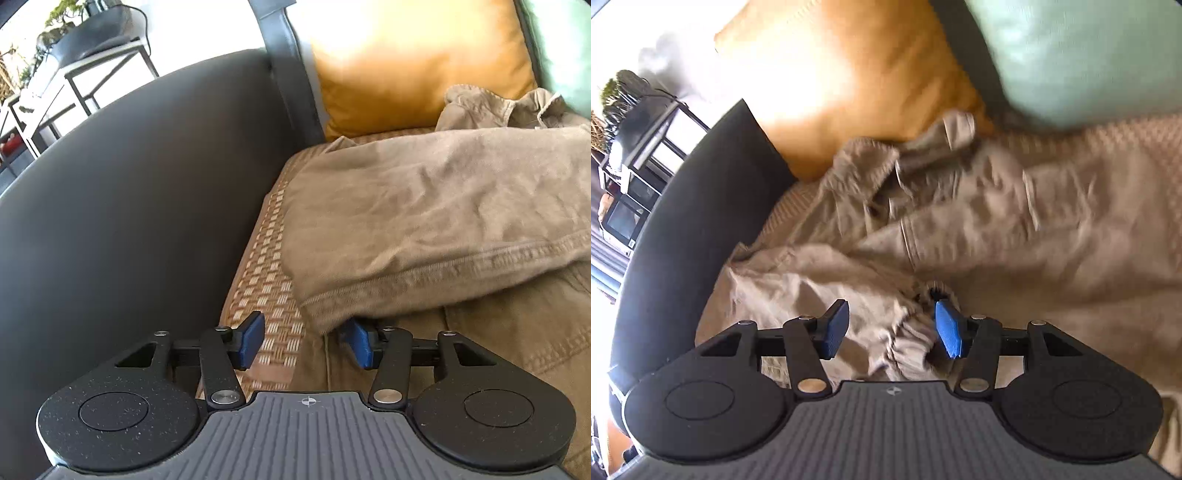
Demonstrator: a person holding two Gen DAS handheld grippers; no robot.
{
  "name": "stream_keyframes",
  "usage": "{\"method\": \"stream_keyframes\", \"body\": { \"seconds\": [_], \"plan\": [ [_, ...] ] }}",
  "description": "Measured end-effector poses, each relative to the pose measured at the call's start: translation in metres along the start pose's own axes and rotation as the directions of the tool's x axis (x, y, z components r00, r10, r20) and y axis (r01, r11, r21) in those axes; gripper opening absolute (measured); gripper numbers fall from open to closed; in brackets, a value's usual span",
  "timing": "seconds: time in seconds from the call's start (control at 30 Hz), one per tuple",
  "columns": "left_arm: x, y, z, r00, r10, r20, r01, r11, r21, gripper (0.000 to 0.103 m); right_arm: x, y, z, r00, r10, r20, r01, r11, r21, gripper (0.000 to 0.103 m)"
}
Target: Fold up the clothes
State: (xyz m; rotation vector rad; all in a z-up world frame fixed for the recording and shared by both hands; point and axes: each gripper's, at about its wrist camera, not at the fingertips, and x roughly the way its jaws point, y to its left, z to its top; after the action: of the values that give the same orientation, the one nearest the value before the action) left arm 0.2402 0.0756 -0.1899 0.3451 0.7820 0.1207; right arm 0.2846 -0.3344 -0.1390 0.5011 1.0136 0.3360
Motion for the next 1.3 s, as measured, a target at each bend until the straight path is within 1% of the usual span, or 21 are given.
{"method": "stream_keyframes", "body": {
  "seconds": [0.1,0.13,0.2,0.27,0.3,0.33,0.37,0.43,0.47,0.53,0.6,0.63,0.7,0.73,0.77,0.83,0.9,0.93,1.07,1.2,1.3],
  "plan": [
    [0.007,0.001,0.006,1.000,-0.005,-0.018,0.005,0.999,-0.037,0.065,0.009,-0.009,-0.006,1.000,0.001,-0.010,-0.001,0.997,0.074,0.061],
    [0.007,0.002,0.007,1.000,-0.010,-0.027,0.008,0.998,-0.055,0.065,0.012,-0.014,-0.008,1.000,0.010,-0.012,-0.008,0.991,0.130,0.061],
    [0.007,0.005,0.010,0.999,-0.019,-0.038,0.015,0.996,-0.089,0.065,0.020,-0.024,-0.010,0.999,0.021,-0.024,-0.014,0.968,0.252,0.062],
    [0.007,0.009,0.011,0.998,-0.035,-0.046,0.029,0.993,-0.118,0.062,0.021,-0.028,-0.011,0.999,0.026,-0.023,-0.017,0.945,0.325,0.063],
    [0.008,0.011,0.013,0.997,-0.054,-0.057,0.046,0.990,-0.133,0.046,0.023,-0.026,-0.010,0.999,0.038,-0.034,-0.025,0.944,0.328,0.058],
    [0.010,0.013,0.014,0.995,-0.077,-0.070,0.066,0.986,-0.150,0.019,0.024,-0.024,-0.009,0.998,0.051,-0.045,-0.033,0.943,0.331,0.046],
    [0.011,0.016,0.016,0.992,-0.091,-0.083,0.076,0.982,-0.172,0.015,0.022,-0.019,-0.008,0.997,0.062,-0.038,-0.046,0.948,0.315,0.026],
    [0.008,0.018,0.018,0.992,-0.092,-0.084,0.075,0.980,-0.186,0.014,0.006,-0.002,-0.003,0.996,0.080,0.029,-0.084,0.971,0.223,0.026],
    [0.005,0.017,0.018,0.993,-0.095,-0.076,0.081,0.982,-0.173,0.014,-0.006,0.008,0.000,0.993,0.086,0.080,-0.098,0.983,0.157,0.025],
    [-0.001,0.014,0.017,0.993,-0.102,-0.059,0.092,0.985,-0.147,0.014,-0.040,0.036,0.002,0.966,0.070,0.248,-0.049,0.995,-0.092,0.025],
    [-0.004,0.007,0.016,0.992,-0.110,-0.054,0.105,0.990,-0.094,0.014,-0.063,0.058,-0.006,0.922,0.051,0.385,0.089,0.937,-0.338,0.025],
    [-0.004,0.003,0.015,0.992,-0.109,-0.056,0.105,0.992,-0.067,0.016,-0.061,0.057,-0.008,0.922,0.024,0.386,0.130,0.921,-0.368,0.026],
    [-0.002,-0.006,0.013,0.992,-0.102,-0.068,0.100,0.995,-0.021,0.024,-0.037,0.036,-0.012,0.948,-0.090,0.306,0.192,0.927,-0.323,0.030],
    [-0.001,-0.008,0.011,0.992,-0.100,-0.077,0.100,0.995,-0.002,0.032,-0.022,0.024,-0.016,0.955,-0.153,0.253,0.229,0.925,-0.303,0.033],
    [0.000,-0.010,0.009,0.991,-0.098,-0.087,0.099,0.995,0.015,0.036,-0.007,0.013,-0.022,0.957,-0.204,0.205,0.258,0.921,-0.292,0.036],
    [-0.002,-0.005,0.005,0.988,-0.119,-0.095,0.121,0.993,0.017,0.038,0.011,-0.003,-0.036,0.957,-0.243,0.158,0.278,0.926,-0.256,0.046],
    [-0.006,0.005,0.001,0.984,-0.147,-0.099,0.148,0.989,0.000,0.045,0.010,-0.007,-0.043,0.960,-0.227,0.163,0.258,0.944,-0.204,0.052],
    [-0.009,0.013,0.000,0.981,-0.163,-0.102,0.162,0.987,-0.021,0.052,0.006,-0.007,-0.042,0.964,-0.214,0.155,0.242,0.951,-0.193,0.054],
    [-0.027,0.053,-0.010,0.970,-0.226,-0.089,0.210,0.965,-0.159,0.052,-0.028,-0.006,-0.036,0.969,-0.176,0.176,0.204,0.966,-0.157,0.061],
    [-0.040,0.070,-0.001,0.961,-0.273,-0.050,0.247,0.924,-0.294,0.051,-0.045,-0.029,-0.022,0.974,-0.101,0.203,0.097,0.995,0.031,0.063],
    [-0.044,0.057,0.015,0.955,-0.294,-0.025,0.277,0.922,-0.271,0.051,-0.033,-0.046,-0.014,0.980,-0.083,0.181,0.052,0.984,0.172,0.062]
  ]
}}
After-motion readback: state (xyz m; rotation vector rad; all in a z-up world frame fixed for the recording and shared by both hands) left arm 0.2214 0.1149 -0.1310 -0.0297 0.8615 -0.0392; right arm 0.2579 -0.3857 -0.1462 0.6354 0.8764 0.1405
